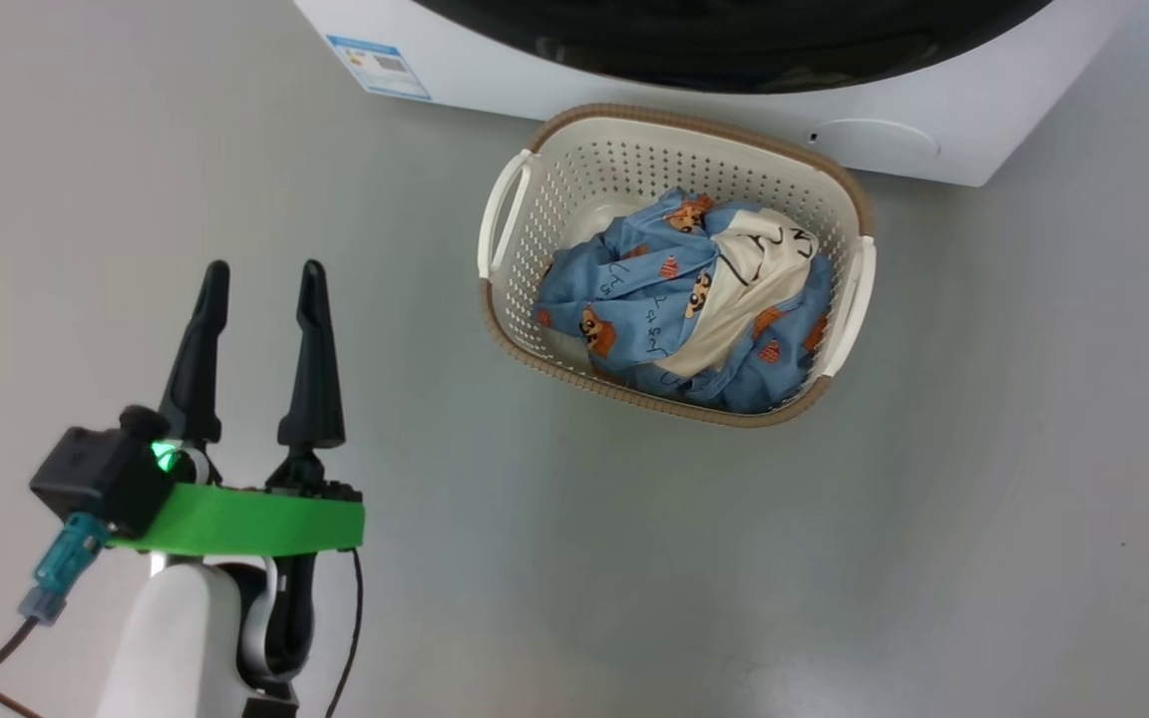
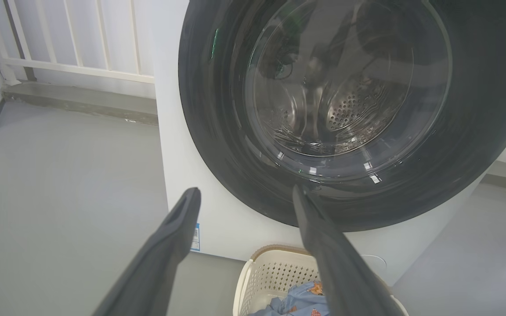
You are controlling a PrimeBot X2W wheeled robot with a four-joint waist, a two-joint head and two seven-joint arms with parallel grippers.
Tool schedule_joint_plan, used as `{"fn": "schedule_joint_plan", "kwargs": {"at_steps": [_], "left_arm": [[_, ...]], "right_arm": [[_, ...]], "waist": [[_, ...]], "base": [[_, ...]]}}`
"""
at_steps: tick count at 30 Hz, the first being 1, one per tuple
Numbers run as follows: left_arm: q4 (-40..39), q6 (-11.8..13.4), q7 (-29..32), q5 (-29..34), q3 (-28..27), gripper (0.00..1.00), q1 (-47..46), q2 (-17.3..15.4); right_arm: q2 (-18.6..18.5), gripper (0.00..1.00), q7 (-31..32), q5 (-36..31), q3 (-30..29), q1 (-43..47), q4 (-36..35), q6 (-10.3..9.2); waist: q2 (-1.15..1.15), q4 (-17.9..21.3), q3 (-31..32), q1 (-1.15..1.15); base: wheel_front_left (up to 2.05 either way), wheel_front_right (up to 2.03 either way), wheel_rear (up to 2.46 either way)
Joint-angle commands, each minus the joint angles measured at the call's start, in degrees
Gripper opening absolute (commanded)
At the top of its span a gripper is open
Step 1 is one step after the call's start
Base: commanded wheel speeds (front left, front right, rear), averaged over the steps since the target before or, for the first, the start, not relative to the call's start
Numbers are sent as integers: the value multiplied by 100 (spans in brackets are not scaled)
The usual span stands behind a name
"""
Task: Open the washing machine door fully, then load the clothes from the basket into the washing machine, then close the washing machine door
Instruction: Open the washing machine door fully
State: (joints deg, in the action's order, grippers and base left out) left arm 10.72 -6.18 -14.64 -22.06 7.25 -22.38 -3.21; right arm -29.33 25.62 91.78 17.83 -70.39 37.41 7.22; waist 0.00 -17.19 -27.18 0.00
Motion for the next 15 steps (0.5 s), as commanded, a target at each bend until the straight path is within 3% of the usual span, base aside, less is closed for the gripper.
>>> {"fn": "schedule_joint_plan", "kwargs": {"at_steps": [1, 15], "left_arm": [[-196, -38, -36, 45, -197, 100, -1, -94], [-163, -98, -36, 87, -302, 100, 29, 20]], "right_arm": [[-16, 0, 49, -84, 14, -130, -80, 26], [151, 0, 650, -139, 320, -433, 323, 26]], "waist": [[0, -74, -64, 0], [0, -255, -73, 0]], "base": [[0, 0, 0], [0, 0, 0]]}}
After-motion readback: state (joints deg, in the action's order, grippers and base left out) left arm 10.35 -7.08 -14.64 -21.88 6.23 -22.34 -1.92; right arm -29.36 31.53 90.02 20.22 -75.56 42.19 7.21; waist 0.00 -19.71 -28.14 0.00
